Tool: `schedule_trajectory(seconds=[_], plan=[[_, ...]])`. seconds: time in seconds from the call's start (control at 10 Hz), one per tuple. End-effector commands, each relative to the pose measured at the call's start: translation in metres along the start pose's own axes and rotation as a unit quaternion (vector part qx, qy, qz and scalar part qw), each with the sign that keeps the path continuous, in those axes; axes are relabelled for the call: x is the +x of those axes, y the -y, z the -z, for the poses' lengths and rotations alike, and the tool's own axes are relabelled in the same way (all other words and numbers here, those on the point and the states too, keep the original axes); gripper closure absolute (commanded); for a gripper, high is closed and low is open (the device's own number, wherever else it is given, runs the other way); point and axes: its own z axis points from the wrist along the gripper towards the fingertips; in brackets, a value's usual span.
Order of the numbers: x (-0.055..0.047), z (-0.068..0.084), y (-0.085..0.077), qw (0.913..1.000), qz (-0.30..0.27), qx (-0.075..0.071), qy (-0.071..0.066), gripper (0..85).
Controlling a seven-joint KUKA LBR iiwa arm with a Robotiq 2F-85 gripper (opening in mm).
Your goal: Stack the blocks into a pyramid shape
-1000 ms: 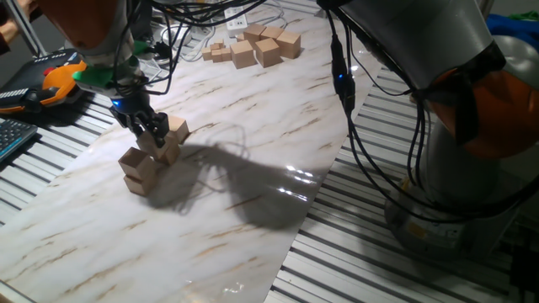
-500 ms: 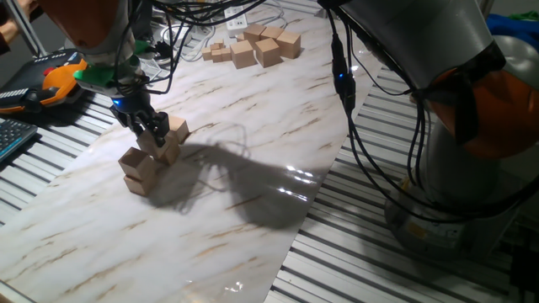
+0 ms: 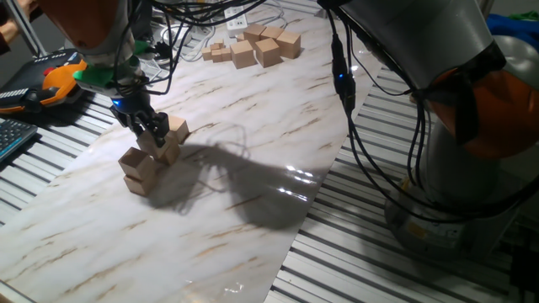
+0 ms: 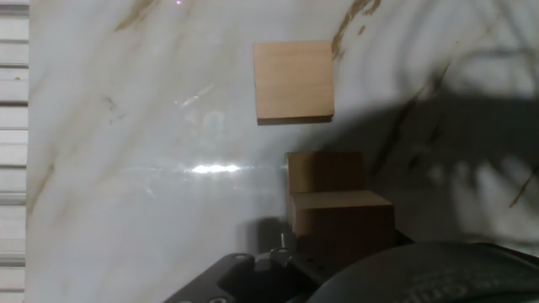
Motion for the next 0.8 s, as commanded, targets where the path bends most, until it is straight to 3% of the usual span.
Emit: schedule_trajectory(seconds=[0.0, 0.7], plan=[[0.0004, 0.0001, 0.0000, 1.0000, -0.001, 0.000, 0.000, 85.0], [0.0007, -0.0010, 0.0009, 1.0000, -0.004, 0.001, -0.004, 85.0]])
